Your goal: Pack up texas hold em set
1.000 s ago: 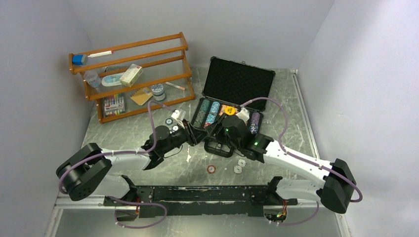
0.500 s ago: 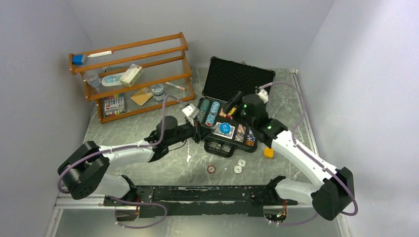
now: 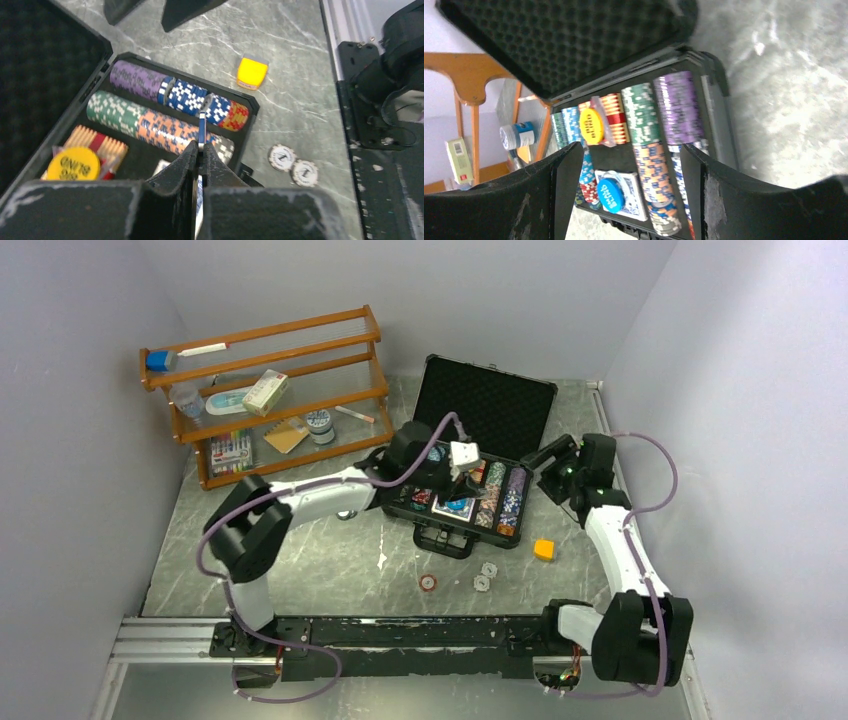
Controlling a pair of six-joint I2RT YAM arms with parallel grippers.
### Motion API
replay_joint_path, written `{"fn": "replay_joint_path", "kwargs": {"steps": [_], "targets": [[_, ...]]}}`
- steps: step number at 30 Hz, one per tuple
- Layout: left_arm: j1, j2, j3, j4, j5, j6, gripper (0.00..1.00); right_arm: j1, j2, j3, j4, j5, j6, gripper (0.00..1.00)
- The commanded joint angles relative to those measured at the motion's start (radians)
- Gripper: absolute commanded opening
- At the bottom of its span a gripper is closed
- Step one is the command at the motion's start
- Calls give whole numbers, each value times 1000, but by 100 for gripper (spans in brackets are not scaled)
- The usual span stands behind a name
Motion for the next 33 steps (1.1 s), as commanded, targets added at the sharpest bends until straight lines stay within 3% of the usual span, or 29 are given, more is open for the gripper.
{"fn": "replay_joint_path", "kwargs": {"steps": [1,11,20,33], "targets": [[-24,134,218,-241,117,279,7,-128,1,-60,35,-202,32,74],[-81,407,656,-699,80,582,7,-321,34,-124,52,-336,18,72],[-126,459,712,-654,50,594,7,-335,24,-146,58,-360,11,71],[-165,513,740,-626,-101,569,7,-348,13,-141,40,-374,-1,71]]}}
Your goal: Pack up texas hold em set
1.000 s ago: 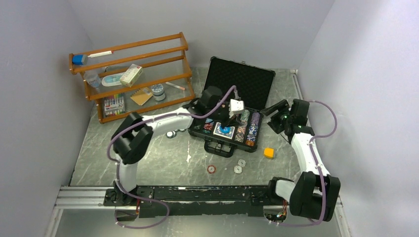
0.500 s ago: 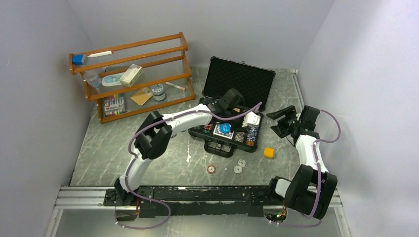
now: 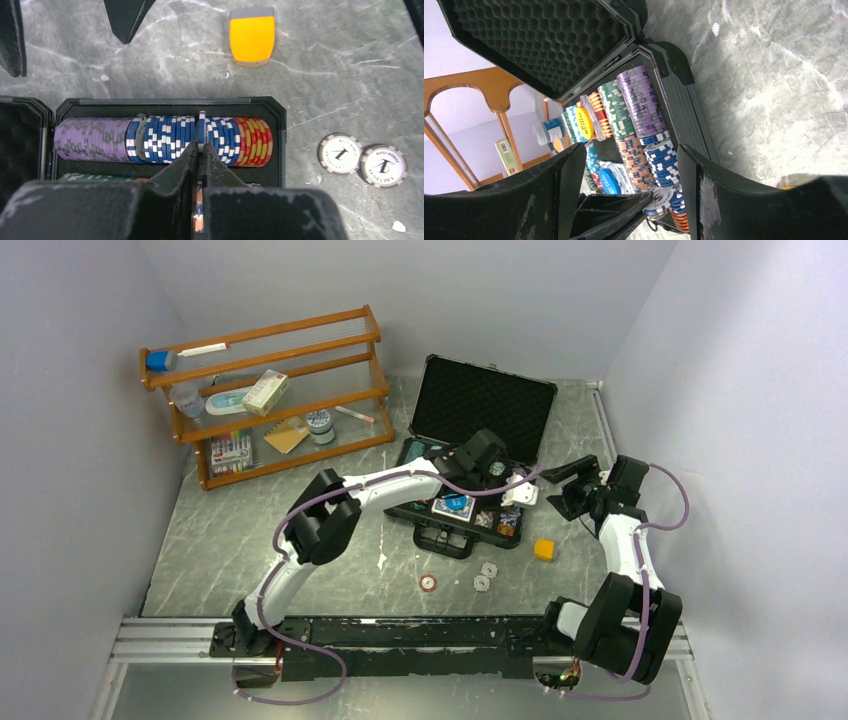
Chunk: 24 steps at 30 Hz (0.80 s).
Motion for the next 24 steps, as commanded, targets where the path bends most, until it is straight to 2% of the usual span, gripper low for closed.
{"fn": "replay_joint_path", "kwargs": {"steps": [1,3,7,9,14,18,22,24], "targets": [[-15,28,32,22,-78,-8,7,-15,-16,-5,-5,-24,-18,71],[-17,32,34,27,-103,-16,10,-17,-18,-4,-7,-24,-19,71],[-20,31,46,32,-143,-51,36,-19,-21,2,-17,-23,-27,71],[-20,16,53,25,-132,-66,42,-19,-26,6,-29,-13,-38,70],[-18,-80,-16,81,-77,-105,45,-17,-61,-12,-24,-13,-41,62],[-9,-144,-61,103,-65,-146,43,6,-98,6,-75,36,-86,54],[10,-236,-146,183,-126,-273,43,115,-131,24,-143,154,-129,53],[26,-309,-229,262,-171,-376,43,188,-141,28,-177,268,-149,53]]}}
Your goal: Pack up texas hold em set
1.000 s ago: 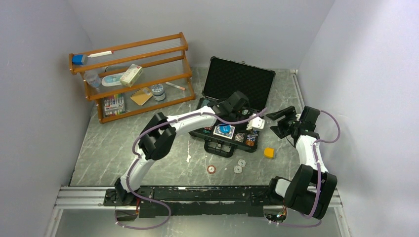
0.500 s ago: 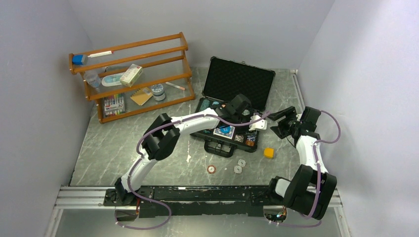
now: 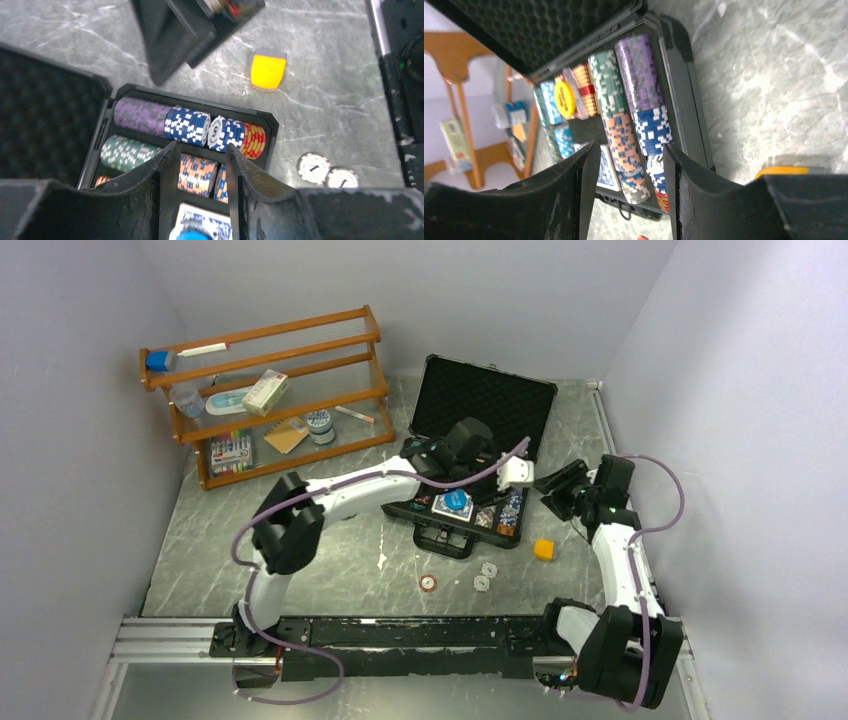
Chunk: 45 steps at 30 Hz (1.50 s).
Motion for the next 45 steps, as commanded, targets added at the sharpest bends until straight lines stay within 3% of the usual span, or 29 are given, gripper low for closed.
{"fn": "replay_joint_path", "kwargs": {"steps": [1,6,11,19,27,36,45], "targets": [[33,-169,-143,184,-78,-233,44,139,-31,30,-102,216,-65,53],[95,-392,-401,339,-143,-498,47,303,-46,21,-153,355,-75,51],[138,-547,-585,323,-239,-619,49,450,-6,11,-155,431,-70,40],[140,-691,-750,307,-305,-649,49,539,55,11,-148,532,-60,34],[140,-680,-749,296,-289,-628,48,544,134,50,-122,631,-95,28],[141,-662,-757,292,-301,-625,47,551,159,57,-76,602,-148,29],[142,-725,-791,312,-352,-678,52,636,62,129,-314,626,-83,50]]}}
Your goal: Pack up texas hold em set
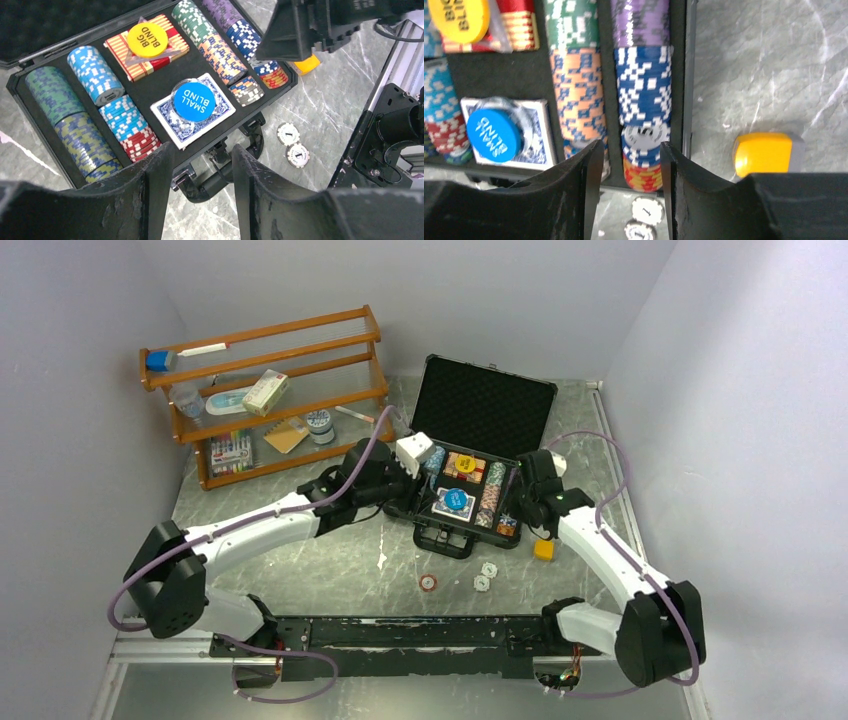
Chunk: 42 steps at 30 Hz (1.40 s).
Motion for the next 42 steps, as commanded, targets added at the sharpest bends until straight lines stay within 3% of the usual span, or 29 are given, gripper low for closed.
{"fn": "replay_joint_path", "kwargs": {"steps": [1,9,12,16,22,35,42], "targets": [[-1,-67,-30,34,-68,-53,53,70,-59,39,-142,39,49,52],[13,-247,-126,72,-292,-145,67,337,-39,45,-309,114,213,59],[17,-300,-152,70,-363,-165,69,450,27,34,-338,143,309,69],[19,-347,-179,75,-454,-184,70,553,98,22,-339,154,431,75],[20,-377,-190,61,-529,-196,71,627,170,12,-359,155,506,76],[20,-408,-220,64,-566,-218,75,634,175,-95,-280,125,547,63],[19,-446,-250,95,-590,-227,74,615,170,-127,-229,150,546,42]]}}
